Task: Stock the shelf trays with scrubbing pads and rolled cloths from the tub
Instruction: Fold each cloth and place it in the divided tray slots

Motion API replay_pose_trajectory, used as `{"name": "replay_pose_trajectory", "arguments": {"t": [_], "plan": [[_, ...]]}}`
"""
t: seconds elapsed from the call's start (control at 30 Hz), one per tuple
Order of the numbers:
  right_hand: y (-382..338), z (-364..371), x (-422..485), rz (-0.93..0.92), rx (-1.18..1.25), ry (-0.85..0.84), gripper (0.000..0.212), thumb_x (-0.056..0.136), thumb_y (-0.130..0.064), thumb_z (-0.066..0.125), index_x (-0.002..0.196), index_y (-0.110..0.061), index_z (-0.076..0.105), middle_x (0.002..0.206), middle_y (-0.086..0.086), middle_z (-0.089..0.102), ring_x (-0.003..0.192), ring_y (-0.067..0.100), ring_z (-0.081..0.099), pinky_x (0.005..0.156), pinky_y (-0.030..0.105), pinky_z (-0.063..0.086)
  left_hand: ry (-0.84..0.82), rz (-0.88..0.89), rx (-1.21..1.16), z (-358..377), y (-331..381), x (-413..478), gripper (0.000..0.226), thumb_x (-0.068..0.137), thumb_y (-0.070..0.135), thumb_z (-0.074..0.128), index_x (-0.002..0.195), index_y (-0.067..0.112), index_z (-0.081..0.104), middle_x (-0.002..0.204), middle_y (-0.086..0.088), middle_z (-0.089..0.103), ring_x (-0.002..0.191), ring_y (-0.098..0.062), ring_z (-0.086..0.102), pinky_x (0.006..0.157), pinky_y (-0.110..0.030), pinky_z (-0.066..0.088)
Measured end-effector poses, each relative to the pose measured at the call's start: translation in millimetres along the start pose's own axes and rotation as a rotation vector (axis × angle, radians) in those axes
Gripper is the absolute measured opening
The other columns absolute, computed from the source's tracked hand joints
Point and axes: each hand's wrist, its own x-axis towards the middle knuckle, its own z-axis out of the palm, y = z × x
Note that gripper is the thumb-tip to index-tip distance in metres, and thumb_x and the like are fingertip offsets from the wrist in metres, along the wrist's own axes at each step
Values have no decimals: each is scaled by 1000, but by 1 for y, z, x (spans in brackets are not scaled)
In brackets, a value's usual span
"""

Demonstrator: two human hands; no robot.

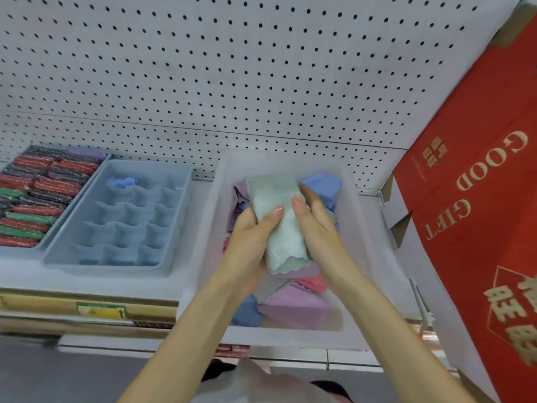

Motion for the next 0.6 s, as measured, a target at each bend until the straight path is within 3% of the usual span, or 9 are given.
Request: {"name": "replay_pose_trajectory", "arguments": {"t": [0.07,0.2,0.27,0.4,0.6], "plan": [[1,-10,3,75,19,-60,50,88,-41,60,133,-21,50,129,0,58,118,14,56,103,40,44,1,25,25,-8,1,0,29,97,10,47,125,11,55,117,-13,68,106,-27,66,88,-43,55],[0,-18,1,138,28,-276,19,85,-14,66,104,-13,67,104,5,72,99,21,68,87,39,55,4,12,46,-21,8,0,27,98,12,46,123,8,55,110,-12,71,97,-26,69,76,-36,59],[2,-17,2,86,15,-255,15,86,-4,64,98,-12,68,96,6,74,93,22,70,79,35,57,-39,-18,94,-29,11,0,25,97,13,48,121,11,56,110,-9,71,98,-24,69,78,-35,58],[4,-7,3,7,33,-207,14,87,-1,60,94,-11,66,85,1,73,82,19,70,71,31,58,-98,-109,431,-52,20,-3,36,90,10,61,125,12,56,112,-6,70,99,-20,69,80,-35,58],[7,16,4,5,118,-187,20,87,2,59,101,-11,66,91,2,74,85,15,70,65,24,55,-5,-2,418,-74,32,-7,25,87,-1,60,112,-4,61,89,-14,73,75,-17,71,61,-26,57]]}}
